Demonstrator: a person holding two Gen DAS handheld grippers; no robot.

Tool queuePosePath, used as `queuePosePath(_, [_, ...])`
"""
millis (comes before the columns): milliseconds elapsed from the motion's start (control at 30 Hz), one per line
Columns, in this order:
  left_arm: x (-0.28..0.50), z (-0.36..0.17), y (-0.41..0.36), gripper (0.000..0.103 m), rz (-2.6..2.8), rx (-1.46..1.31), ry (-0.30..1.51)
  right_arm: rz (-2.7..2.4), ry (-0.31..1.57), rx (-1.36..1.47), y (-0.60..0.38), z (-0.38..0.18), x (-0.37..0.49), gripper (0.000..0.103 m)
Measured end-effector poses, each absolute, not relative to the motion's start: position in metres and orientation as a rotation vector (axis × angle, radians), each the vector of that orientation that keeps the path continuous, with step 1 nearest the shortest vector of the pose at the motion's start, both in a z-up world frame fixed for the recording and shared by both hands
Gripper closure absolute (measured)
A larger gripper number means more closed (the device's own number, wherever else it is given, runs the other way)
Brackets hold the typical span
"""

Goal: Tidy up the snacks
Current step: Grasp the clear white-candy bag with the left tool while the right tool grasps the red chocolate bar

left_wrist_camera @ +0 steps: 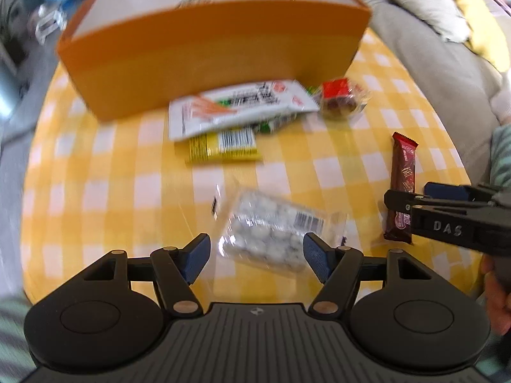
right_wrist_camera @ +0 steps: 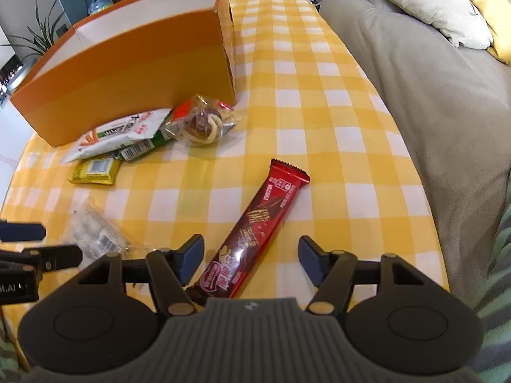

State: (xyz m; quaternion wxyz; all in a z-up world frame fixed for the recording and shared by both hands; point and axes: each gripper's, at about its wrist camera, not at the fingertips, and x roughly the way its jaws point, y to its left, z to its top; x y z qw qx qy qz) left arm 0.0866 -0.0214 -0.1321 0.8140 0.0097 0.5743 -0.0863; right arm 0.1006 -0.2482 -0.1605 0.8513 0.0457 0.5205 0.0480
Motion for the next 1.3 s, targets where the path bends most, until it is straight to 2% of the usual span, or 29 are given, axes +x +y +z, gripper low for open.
queuePosePath(467, [0.11, -0.155, -0.015, 0.023, -0.117, -0.249, 1.372, 0.192, 1.076, -0.042, -0.224, -0.165, 0.1, 0.072])
queuePosePath(733, [0.127, -0.157, -0.027, 0.015, -0.014, -0.264, 1.389, 0.258, 1.064, -0.05, -0.216, -0.163, 0.097, 0.074])
queuePosePath(967, [0.137, -0.162, -0.046, 0.015, 0.084, -0.233, 1.393, 0.321, 1.063, -0.052, -0.21, -0.162, 0.094, 0.074])
queuePosePath(1200, [0.138, -0.17, -0.074, 0.012, 0.089, -0.038, 1.359, 0.347, 1.068, -0.056, -0.207, -0.163, 0.093, 0.074])
queuePosePath(1300, [0.137, -0.172, -0.076, 0.016, 0.054, -0.003, 1.348, 0.342, 1.07, -0.054, -0.209, -0.163, 0.093, 0.073])
